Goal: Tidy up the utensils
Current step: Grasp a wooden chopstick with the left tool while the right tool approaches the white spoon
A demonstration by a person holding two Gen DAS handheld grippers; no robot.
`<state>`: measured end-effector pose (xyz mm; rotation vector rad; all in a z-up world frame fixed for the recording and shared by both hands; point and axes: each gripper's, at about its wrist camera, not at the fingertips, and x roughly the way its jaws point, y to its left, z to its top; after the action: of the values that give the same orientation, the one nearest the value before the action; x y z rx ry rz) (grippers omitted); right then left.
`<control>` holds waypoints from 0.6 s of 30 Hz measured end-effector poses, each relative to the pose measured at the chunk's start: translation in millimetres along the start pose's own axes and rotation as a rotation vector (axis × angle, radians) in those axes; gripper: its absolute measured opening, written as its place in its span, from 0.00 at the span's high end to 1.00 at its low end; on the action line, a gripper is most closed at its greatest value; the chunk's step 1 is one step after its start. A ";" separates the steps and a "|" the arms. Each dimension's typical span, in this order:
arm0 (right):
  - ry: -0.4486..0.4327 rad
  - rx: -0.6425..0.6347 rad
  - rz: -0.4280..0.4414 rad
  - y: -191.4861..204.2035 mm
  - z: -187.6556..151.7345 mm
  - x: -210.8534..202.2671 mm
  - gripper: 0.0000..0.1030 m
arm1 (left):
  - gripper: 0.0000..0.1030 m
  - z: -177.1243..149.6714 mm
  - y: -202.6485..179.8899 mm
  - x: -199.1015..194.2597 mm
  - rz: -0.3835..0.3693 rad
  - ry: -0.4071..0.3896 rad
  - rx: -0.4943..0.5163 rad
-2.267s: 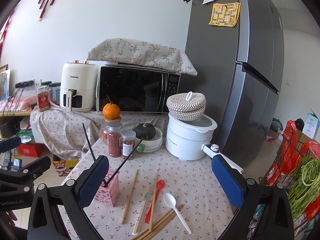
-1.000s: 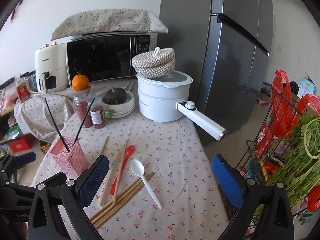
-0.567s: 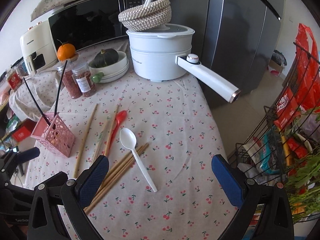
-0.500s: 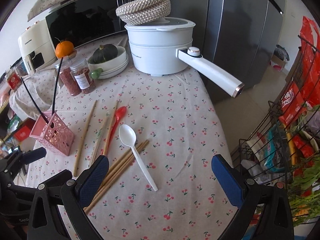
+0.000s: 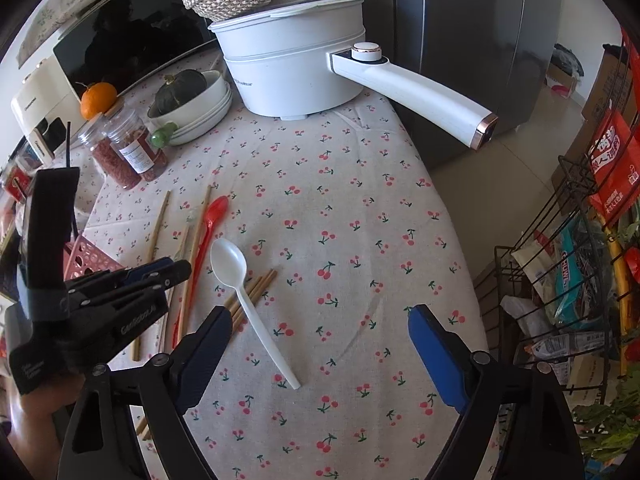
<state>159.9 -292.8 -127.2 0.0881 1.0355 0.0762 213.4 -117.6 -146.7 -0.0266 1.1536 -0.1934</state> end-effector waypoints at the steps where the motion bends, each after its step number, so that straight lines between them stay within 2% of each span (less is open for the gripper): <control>1: 0.008 0.003 0.004 -1.7 -0.2 2.7 0.15 | 0.84 3.7 2.8 6.0 0.002 0.011 -0.020; 7: 0.063 0.034 0.061 -9.0 1.5 19.0 0.25 | 0.85 18.4 11.5 26.7 0.039 0.042 -0.073; 10: 0.073 0.044 0.082 -8.5 2.6 22.3 0.26 | 0.86 22.3 15.0 33.1 0.042 0.060 -0.091; 13: 0.076 0.047 0.093 -6.0 4.1 23.8 0.27 | 0.91 26.0 16.5 39.4 0.033 0.078 -0.102; 18: 0.086 0.044 0.093 -3.8 5.5 28.5 0.30 | 0.92 25.0 17.9 33.9 0.015 0.068 -0.088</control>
<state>179.3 -293.8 -149.2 0.1743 1.1186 0.1428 251.9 -107.6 -169.4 -0.0895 1.2297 -0.1309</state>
